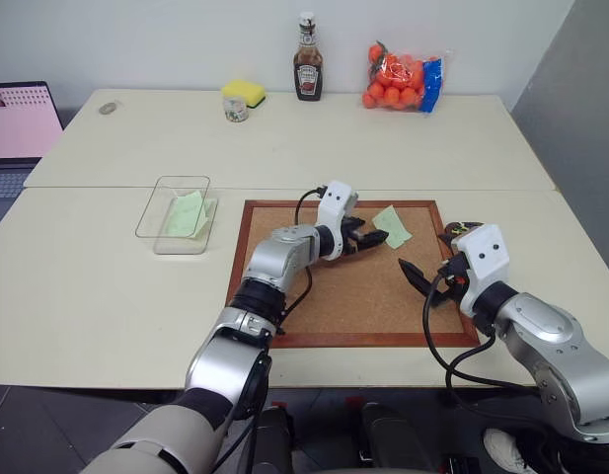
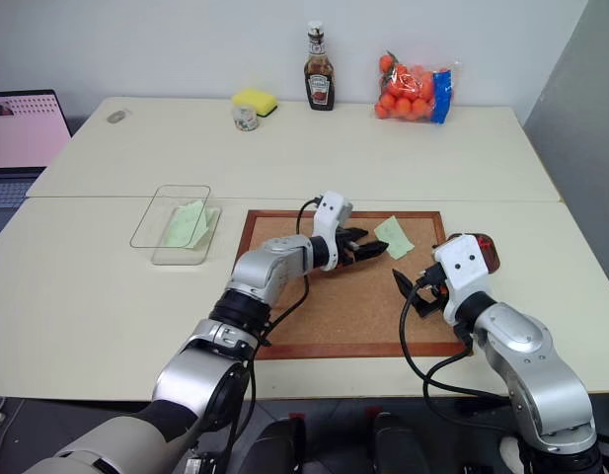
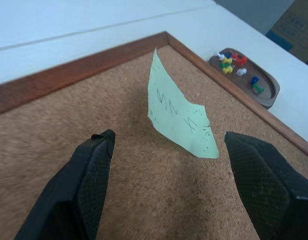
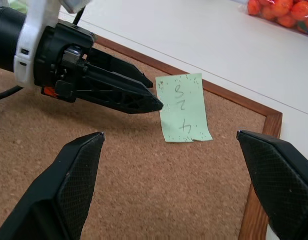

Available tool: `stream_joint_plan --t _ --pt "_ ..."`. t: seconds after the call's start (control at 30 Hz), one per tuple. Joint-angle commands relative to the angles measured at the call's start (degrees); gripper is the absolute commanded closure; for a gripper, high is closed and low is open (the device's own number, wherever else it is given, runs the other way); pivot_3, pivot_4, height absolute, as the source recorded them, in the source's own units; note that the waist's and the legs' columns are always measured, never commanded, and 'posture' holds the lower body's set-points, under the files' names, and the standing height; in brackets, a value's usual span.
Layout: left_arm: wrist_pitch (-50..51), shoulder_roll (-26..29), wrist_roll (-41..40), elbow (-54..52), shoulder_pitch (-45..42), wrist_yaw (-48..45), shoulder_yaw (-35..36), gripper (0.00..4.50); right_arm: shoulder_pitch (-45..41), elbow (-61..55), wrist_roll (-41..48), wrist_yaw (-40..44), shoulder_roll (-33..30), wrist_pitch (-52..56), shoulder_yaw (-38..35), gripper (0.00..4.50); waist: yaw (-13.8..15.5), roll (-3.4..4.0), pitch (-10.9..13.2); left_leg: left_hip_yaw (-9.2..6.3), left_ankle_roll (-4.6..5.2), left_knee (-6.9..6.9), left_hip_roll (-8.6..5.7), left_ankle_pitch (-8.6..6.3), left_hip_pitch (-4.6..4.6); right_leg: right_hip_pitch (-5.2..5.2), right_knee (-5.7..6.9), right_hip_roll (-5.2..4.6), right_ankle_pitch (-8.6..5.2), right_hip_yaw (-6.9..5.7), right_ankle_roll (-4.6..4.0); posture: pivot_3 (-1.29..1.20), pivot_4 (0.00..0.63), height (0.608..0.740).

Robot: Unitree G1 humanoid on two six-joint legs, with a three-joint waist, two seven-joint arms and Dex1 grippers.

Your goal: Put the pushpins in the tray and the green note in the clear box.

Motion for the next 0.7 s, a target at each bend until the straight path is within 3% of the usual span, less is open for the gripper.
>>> stream_joint_plan --t 0.03,0.53,0.7 --pt "-3.3 -1.3 1.3 3.3 -3.1 0.8 0.3 1.45 0.8 -3.2 -0.3 -0.8 -0.4 0.3 -1.8 0.0 0.0 0.0 0.0 0.0 0.0 0.0 0.0 0.0 0.0 0.0 0.0 0.0 0.0 0.0 0.0 0.0 0.15 0.74" --pt "-7.1 -2.8 1.1 9.1 -5.3 2.6 3.9 4.3 1.7 -3.5 -1.2 -2.8 0.0 0.1 -1.7 0.0 -0.1 0.0 0.0 0.03 0.0 0.07 0.0 0.01 0.04 -0.02 0.18 0.01 0.02 0.03 0.02 0.0 0.15 0.74" --pt "-6.4 -3.3 -0.1 9.7 -5.7 2.6 5.8 4.45 1.3 -3.1 -1.3 -3.0 -0.2 -0.1 -1.4 0.0 -0.1 0.0 0.0 0.04 0.0 0.19 -0.02 0.01 0.09 -0.05 0.45 0.01 0.02 0.07 0.02 0.0 0.15 0.74"
